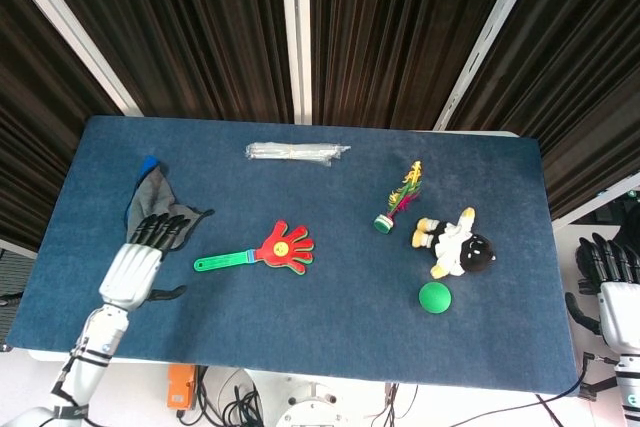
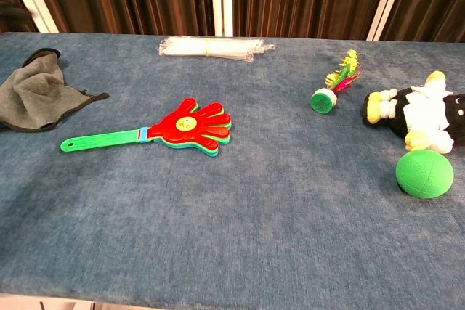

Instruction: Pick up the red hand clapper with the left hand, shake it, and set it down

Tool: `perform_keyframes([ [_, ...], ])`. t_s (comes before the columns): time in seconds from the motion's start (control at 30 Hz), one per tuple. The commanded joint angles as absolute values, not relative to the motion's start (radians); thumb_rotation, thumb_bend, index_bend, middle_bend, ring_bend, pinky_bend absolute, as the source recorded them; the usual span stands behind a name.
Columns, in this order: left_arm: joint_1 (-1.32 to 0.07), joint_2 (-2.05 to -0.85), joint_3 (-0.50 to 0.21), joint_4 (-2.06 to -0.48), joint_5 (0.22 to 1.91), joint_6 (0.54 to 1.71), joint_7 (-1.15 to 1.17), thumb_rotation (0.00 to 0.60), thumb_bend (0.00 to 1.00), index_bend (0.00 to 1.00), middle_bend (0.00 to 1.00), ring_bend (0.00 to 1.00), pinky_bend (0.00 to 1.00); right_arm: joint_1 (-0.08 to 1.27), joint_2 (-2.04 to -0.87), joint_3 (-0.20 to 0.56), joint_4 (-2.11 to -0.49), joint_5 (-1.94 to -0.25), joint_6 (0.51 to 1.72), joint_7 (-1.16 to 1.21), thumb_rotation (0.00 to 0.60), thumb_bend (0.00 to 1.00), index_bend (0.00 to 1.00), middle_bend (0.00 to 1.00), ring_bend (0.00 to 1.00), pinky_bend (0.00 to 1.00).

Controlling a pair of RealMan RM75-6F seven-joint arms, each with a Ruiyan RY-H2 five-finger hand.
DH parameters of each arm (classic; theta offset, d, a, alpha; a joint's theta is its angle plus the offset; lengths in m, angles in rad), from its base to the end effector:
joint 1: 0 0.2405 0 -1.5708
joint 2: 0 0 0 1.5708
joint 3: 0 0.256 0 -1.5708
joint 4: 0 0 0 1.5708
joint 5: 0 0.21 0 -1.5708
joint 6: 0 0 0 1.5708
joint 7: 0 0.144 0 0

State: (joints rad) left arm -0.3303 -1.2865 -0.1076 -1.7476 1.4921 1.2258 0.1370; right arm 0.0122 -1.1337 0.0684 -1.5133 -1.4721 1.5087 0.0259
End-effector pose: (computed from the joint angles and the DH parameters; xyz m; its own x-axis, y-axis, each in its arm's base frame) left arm -0.2120 0.2438 0.0716 0.2848 0.1583 0.9454 0.9286 -0.2903 -0.2311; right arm -0.3420 -0.1618 0.1722 0.4461 0.0146 0.8949 -0.8918 0.0911 0.4431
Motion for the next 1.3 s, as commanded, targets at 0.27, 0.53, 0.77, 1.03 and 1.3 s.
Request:
perform_keyframes([
  [0.27,-0.492,-1.447,-0.175,-1.656,1.312,1.011,0.127,0.600,0.06,0.12,0.08,0.00,0.04,0.001,-1.124,0.072,-1.504,-1.457,1.516,0.045,0.600,0.28,0.00,0.00,0.00,0.00],
  [0.53,-0.535,-1.555,-0.184,-1.571,1.199,0.979,0.171,0.600,0.06,0.15,0.09,0.00,0.04,-0.005,-1.124,0.076,-1.480,-1.447,1.519,0.075,0.600,0.28,0.00,0.00,0.00,0.00],
  [0.77,-0.559,-1.620,-0.189,-1.519,1.113,0.983,0.239,0.600,0.06,0.20,0.11,0.00,0.05,-0.007,-1.131,0.080,-1.461,-1.450,1.526,0.095,0.600,0.29,0.00,0.00,0.00,0.00],
  [1.03,-0.572,-1.671,-0.203,-1.480,1.034,1.006,0.282,0.600,0.06,0.26,0.13,0.00,0.05,-0.006,-1.137,0.083,-1.439,-1.446,1.523,0.111,0.600,0.29,0.00,0.00,0.00,0.00],
  [1.3,-0.598,-1.708,-0.217,-1.487,0.958,0.997,0.318,0.502,0.06,0.28,0.13,0.00,0.05,-0.002,-1.139,0.086,-1.435,-1.444,1.516,0.112,0.600,0.30,0.00,0.00,0.00,0.00],
])
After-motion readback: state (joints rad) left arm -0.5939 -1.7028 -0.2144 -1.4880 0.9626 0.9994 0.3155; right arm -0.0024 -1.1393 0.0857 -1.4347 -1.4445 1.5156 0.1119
